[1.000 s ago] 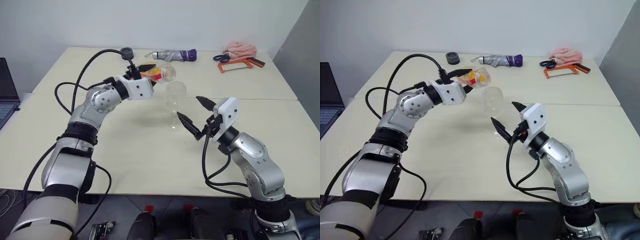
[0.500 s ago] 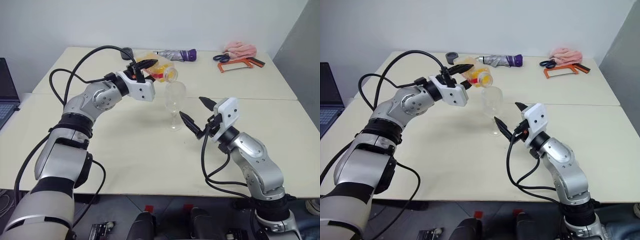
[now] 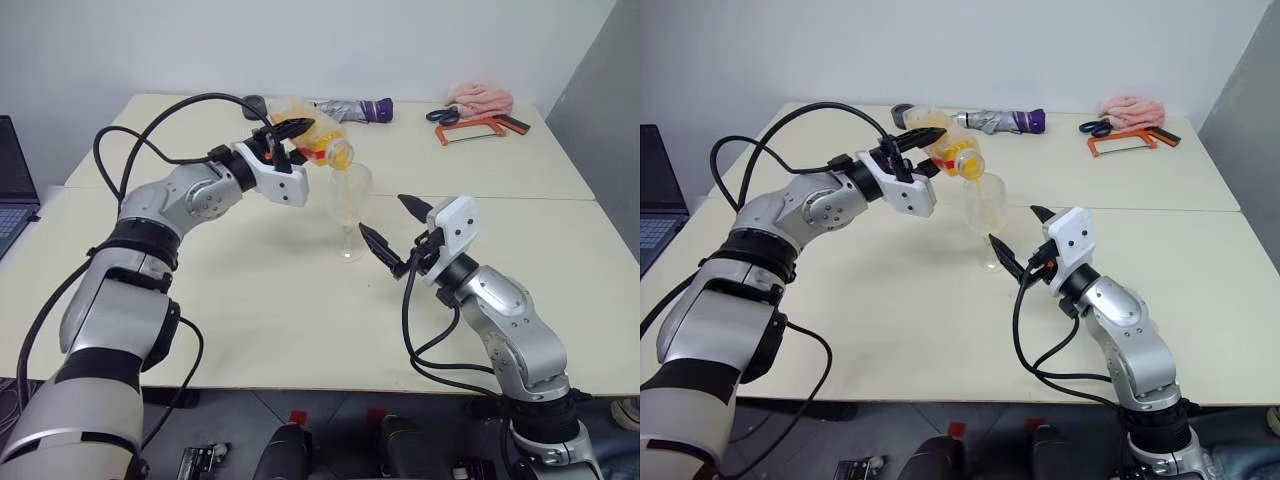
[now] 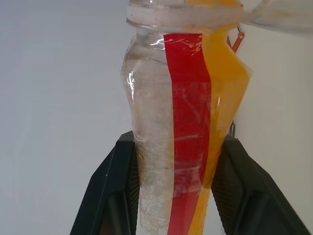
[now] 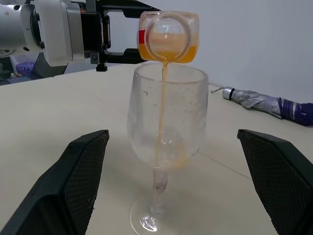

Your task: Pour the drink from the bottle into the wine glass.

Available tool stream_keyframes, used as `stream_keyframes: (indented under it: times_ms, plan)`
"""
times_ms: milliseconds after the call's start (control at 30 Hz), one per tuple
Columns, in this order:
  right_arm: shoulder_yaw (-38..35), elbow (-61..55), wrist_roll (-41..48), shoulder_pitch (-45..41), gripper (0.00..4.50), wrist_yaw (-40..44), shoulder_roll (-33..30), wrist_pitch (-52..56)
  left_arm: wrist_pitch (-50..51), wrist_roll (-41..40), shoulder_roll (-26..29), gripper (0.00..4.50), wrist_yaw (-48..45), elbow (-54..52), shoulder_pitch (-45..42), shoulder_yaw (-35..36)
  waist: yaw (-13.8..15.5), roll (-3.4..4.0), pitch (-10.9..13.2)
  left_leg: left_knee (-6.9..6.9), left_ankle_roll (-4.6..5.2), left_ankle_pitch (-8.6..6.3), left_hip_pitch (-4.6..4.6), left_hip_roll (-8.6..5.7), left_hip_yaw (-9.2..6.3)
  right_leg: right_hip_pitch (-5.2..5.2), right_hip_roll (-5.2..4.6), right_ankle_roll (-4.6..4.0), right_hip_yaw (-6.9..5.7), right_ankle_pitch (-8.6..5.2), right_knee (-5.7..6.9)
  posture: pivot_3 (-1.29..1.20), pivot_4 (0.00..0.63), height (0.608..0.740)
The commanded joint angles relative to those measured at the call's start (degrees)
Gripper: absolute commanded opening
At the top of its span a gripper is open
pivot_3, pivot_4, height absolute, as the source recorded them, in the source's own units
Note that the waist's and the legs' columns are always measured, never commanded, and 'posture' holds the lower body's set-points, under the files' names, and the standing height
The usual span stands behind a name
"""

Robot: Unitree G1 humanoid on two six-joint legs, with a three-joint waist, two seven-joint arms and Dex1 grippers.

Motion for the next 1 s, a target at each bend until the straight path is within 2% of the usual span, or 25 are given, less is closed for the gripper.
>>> stream_keyframes:
  times_ms: [33,400,733,1000]
  plan:
    - [0.1,-1.5,-0.6,1.1,4.50,0.3,0.0,-2.9,-0.2,0.2,1.1,1.66,2.2,-1.0,-3.2,0.0,0.0,0.00,0.0,0.00,-0.02,0.01,0.00,0.00,0.02,0.00,0.00,0.00,0.00,0.00,0.01,0.00,0.150,0.740]
    - [-1.6,-5.3,1.3,5.0,4.50,0.8,0.5,-5.5,-0.2,1.4,1.3,1.66,3.6,0.0,-4.7,-1.0,0.0,0.00,0.0,0.02,-0.13,0.07,0.01,-0.01,0.08,-0.01,0.00,0.00,0.01,0.00,0.06,0.00,0.150,0.740]
    - [-3.2,-12.8,4.6,6.4,4.50,1.2,-3.1,-0.5,0.0,2.3,1.3,1.66,5.3,1.6,-5.9,-2.2,0.0,-0.01,0.0,0.04,-0.13,0.07,0.01,-0.01,0.08,-0.01,0.00,0.00,0.00,0.00,0.12,0.00,0.150,0.740]
    - [-6.5,-13.7,7.6,6.5,4.50,3.2,-7.8,1.5,0.0,2.5,1.2,1.66,6.0,2.4,-6.3,-3.1,0.0,-0.01,0.0,0.07,-0.13,0.07,0.00,-0.03,0.09,-0.01,-0.01,0.00,0.00,0.00,0.16,0.00,0.150,0.740]
